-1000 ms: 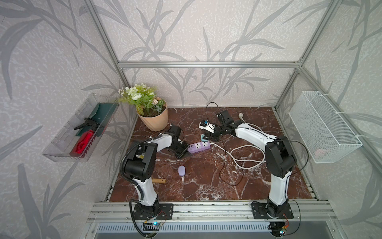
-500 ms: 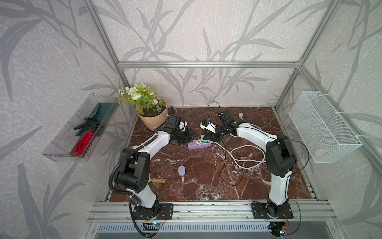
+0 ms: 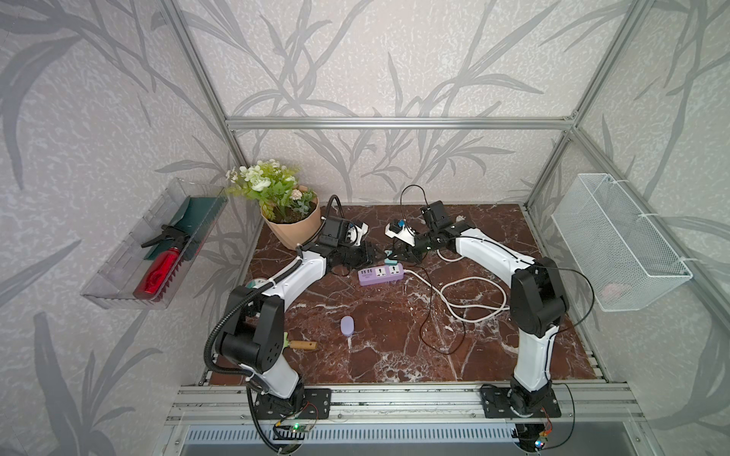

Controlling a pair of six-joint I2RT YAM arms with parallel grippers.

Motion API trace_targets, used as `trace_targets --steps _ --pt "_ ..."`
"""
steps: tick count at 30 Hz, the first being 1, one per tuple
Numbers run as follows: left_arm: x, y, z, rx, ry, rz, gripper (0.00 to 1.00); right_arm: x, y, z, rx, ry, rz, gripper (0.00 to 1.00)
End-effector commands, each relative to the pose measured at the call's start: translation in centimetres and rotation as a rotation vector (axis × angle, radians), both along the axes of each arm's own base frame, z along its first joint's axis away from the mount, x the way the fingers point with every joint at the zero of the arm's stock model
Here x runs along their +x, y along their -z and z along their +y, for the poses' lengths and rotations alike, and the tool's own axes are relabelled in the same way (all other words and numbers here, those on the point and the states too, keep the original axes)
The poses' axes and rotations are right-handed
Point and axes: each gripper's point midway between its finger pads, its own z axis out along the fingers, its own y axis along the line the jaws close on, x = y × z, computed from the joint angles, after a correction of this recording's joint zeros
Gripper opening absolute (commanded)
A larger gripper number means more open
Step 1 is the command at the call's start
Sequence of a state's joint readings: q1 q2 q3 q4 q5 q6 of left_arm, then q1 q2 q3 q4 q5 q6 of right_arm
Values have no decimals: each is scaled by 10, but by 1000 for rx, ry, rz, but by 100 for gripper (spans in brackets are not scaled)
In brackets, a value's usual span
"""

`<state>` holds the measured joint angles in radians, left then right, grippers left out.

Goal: Charge the bluetooth headset
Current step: Adjust the plug at the socket.

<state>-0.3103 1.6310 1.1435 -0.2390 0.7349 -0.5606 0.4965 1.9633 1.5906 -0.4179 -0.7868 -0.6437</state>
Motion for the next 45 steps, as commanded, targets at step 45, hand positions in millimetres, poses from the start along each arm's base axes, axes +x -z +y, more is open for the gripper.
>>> trace_targets --steps 45 --pt "22 32 12 -262 -228 388 33 4 44 31 -73 -36 -107 0"
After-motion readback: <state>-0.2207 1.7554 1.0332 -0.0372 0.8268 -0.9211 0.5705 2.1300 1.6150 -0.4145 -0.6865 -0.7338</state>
